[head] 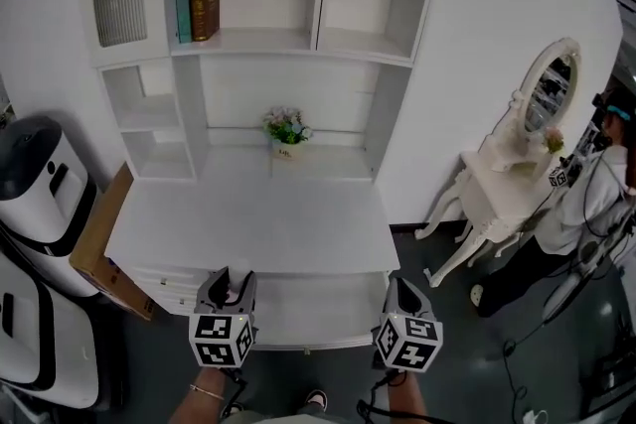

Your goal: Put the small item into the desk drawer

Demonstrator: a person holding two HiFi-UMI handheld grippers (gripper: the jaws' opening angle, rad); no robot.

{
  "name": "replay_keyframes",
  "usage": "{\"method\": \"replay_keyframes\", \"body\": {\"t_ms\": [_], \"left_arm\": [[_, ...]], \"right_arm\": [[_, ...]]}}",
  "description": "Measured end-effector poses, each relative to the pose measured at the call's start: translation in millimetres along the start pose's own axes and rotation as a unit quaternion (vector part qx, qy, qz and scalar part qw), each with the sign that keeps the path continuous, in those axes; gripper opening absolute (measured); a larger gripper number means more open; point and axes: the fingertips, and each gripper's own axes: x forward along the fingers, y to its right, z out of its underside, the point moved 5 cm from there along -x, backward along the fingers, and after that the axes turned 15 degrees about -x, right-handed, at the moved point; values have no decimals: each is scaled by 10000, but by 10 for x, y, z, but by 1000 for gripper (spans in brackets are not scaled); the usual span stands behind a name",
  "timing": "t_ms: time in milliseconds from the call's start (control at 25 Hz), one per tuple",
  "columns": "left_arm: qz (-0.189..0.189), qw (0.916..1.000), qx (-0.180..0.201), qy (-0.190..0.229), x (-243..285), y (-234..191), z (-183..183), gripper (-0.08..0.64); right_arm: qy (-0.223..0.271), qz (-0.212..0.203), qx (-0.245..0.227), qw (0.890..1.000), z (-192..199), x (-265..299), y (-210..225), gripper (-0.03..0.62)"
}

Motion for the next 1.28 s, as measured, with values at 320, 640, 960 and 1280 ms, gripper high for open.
{"method": "replay_keyframes", "body": {"t_ms": [320,640,960,1280], "left_arm": [[-714,9973,-144,125,-36,-44,52,164],[-758,9960,-372,306,167,-263,-115,164],[-740,9963,-391,194,285,-379,-98,164],[-818,9958,-418,20,293,-437,18,164]], "right_arm": [[-34,-680,-119,9976,-5,437,49,5],[101,-975,-333,9946,-265,773,-222,5],[36,-982,-308,9947,-296,909,-300,5],[-202,-1016,-234,9943,-142,953,-315,5]]}}
